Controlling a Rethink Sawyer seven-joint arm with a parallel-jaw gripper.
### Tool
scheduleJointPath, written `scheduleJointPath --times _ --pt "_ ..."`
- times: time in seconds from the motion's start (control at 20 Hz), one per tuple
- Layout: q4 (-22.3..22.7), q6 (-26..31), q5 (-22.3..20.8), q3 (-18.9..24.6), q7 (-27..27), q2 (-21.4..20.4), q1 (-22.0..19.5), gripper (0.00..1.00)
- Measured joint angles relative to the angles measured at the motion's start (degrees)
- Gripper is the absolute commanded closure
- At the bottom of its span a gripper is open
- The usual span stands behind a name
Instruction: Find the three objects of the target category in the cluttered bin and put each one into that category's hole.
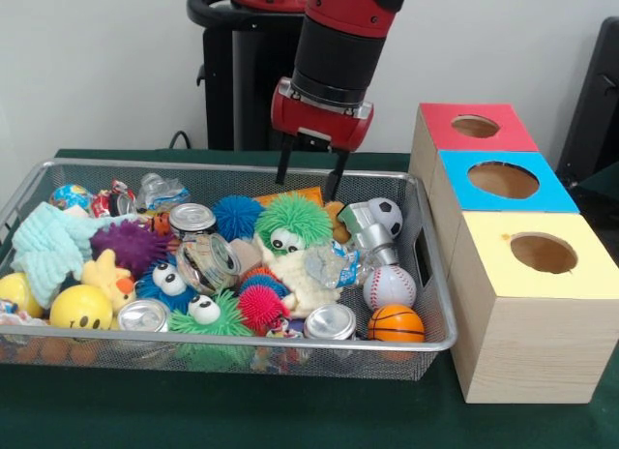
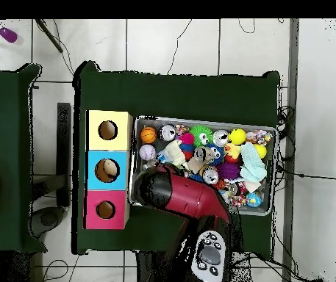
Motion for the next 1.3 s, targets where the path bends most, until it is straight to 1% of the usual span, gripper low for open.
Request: scheduleJointPath --times 0.35,0.6,0.65,0.9,1.3 --pt "0.04 0.00 1.98 0.43 0.00 -0.02 -0.14 0.00" --pt "0.20 -0.30 5.15 2.51 0.00 -0.25 -0.95 0.00" --pt "0.48 -0.96 6.36 3.69 0.00 -0.49 -1.42 0.00" --pt "1.76 -3.99 7.91 7.06 0.00 -1.18 -3.42 0.00" --pt "4.63 -11.30 8.10 13.47 0.00 -2.10 -8.49 0.00"
